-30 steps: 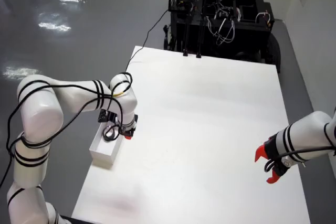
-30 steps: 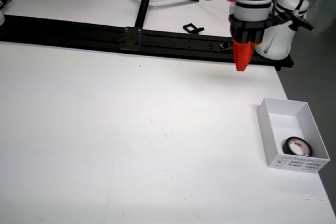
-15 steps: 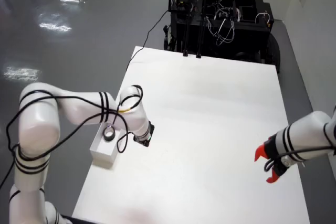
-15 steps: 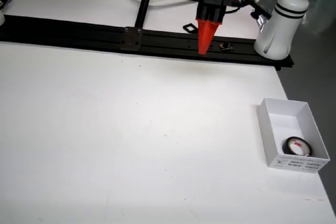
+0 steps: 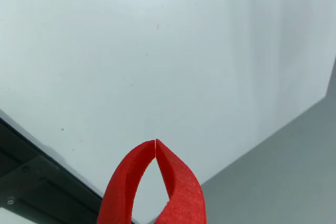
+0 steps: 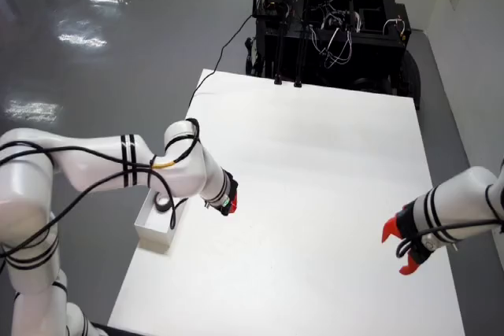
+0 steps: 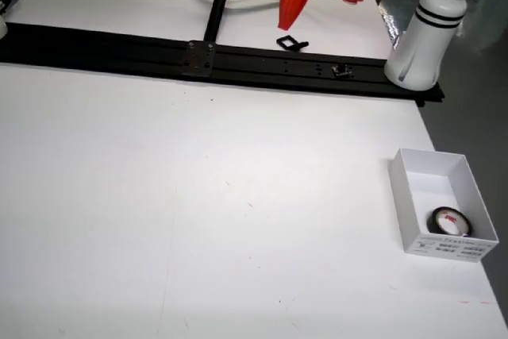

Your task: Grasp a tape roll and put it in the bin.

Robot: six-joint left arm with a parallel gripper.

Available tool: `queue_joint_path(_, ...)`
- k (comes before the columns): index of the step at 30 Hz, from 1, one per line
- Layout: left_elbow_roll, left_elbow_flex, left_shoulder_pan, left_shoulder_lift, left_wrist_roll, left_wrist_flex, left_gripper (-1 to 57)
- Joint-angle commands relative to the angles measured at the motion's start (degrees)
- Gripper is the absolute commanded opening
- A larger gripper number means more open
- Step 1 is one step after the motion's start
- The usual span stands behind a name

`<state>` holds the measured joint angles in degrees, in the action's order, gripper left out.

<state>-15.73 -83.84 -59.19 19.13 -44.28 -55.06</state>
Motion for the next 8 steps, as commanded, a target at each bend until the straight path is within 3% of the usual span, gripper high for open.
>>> queue_joint_path(1,0.44,0.52,-2.59,-6.74,2.27,0.13,-0.5)
queue_joint_path(8,0.62,0.61,-3.03,-6.74,2.27,-1.8,-0.5)
